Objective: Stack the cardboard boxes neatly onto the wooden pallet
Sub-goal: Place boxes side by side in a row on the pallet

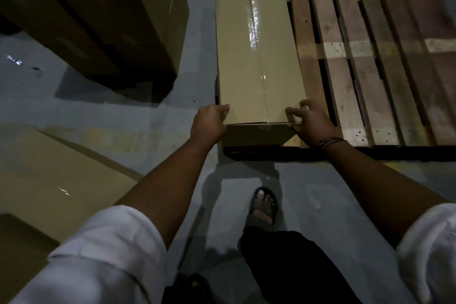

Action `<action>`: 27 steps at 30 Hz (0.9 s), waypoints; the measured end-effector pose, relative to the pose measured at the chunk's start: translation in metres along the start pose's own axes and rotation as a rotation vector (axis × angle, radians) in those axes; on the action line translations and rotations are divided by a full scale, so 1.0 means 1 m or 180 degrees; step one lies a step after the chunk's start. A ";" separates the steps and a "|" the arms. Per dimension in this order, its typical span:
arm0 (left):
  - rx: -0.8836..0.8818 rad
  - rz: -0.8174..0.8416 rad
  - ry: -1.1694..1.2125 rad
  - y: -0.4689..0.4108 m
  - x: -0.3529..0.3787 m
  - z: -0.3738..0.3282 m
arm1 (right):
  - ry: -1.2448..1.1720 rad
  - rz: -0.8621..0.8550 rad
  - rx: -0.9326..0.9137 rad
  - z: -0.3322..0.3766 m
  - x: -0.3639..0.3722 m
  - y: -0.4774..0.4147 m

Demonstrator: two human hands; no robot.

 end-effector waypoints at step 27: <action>-0.0040 0.0038 0.0083 0.012 0.003 0.006 | -0.0166 -0.0467 -0.0085 0.001 0.025 0.009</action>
Point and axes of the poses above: each hand's wrist, its own y-axis away from the middle knuckle, its own x-axis out of the palm, z = x × y, the point moved 5 cm from there along -y, towards the middle knuckle, and after that the axes turned 3 degrees about z, right-handed, at the moved point
